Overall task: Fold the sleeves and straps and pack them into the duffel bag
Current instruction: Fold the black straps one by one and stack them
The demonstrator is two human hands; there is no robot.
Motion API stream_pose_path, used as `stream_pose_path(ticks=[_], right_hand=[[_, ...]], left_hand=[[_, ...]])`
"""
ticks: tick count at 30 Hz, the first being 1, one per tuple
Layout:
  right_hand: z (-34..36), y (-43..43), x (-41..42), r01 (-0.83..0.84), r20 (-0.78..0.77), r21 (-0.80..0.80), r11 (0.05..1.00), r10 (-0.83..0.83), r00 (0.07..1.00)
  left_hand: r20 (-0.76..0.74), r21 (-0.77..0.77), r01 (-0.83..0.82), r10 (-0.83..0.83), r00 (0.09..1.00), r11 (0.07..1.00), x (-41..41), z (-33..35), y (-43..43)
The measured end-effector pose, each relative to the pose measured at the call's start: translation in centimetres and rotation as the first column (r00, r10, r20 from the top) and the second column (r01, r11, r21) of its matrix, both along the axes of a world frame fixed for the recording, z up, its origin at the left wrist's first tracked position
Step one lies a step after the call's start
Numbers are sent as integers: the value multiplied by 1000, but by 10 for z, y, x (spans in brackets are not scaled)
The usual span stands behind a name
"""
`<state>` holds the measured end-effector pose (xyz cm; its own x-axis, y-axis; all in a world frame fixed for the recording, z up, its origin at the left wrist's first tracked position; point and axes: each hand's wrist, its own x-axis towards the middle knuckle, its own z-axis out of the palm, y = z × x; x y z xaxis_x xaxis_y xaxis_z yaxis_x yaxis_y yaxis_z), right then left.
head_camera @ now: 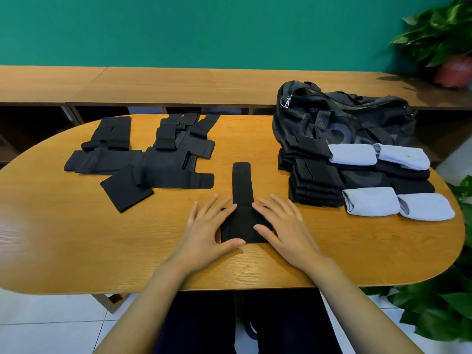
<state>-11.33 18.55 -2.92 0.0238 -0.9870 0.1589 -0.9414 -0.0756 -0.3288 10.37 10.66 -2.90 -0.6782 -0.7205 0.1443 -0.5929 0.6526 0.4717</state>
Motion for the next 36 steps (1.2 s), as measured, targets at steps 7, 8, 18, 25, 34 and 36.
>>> stream_pose_path(ticks=[7,8,18,25,34,36], right_hand=[[-6,2,1,-20,-43,44,999,22,999],[-6,3,1,-25,-33,36,999,26,999],[-4,6,2,-77,-19,17,997,77,997],[-7,7,2,-72,-18,-78,994,71,997],[-8,8,0,-12,97,-132,991,25,995],[-5,8,0,2,124,-149,989,17,992]], left_hand=[[54,51,36,-38,998,998,-1,-5,0],[54,49,38,-41,998,998,0,-5,1],[8,41,17,-17,1000,999,0,-5,3],[-24,30,4,-3,1000,1000,0,-4,5],[-149,-50,15,-22,989,999,4,-5,9],[-183,-37,-1,-5,983,999,3,-3,9]])
